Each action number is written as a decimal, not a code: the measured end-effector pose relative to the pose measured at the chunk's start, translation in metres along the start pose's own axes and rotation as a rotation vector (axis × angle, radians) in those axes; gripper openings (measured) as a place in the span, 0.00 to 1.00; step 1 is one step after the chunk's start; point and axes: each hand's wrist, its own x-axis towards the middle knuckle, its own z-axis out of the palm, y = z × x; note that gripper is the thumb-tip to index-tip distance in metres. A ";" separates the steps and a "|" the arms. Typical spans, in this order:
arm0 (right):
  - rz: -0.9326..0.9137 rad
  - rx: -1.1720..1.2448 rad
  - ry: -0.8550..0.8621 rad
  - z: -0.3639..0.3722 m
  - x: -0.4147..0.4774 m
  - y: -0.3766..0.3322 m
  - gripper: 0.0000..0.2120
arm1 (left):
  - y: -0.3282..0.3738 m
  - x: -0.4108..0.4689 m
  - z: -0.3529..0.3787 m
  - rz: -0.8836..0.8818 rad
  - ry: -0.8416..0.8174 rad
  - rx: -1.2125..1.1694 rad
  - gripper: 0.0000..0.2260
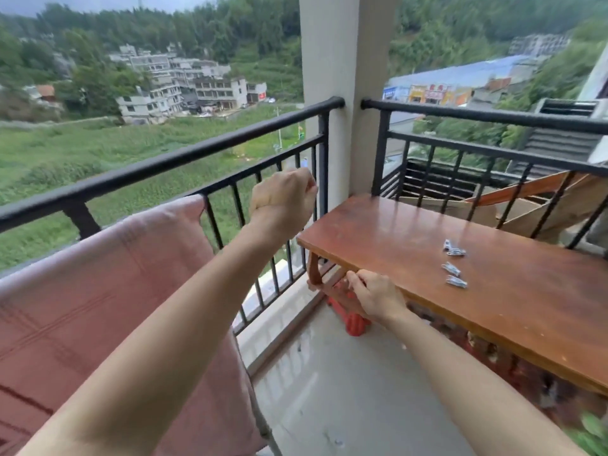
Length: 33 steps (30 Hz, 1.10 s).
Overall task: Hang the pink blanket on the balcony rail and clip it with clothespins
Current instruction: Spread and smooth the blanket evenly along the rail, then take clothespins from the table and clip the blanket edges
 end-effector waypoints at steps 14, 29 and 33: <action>0.334 -0.102 -0.129 -0.081 0.150 0.326 0.13 | 0.152 0.076 0.400 -0.099 -0.515 -0.170 0.22; 0.174 -0.379 -0.591 -0.040 0.253 0.490 0.35 | 0.212 -0.014 0.625 -0.376 -1.155 -0.228 0.26; 0.091 -0.480 -0.637 -0.024 0.257 0.505 0.24 | 0.206 -0.030 0.617 -0.368 -1.241 -0.223 0.24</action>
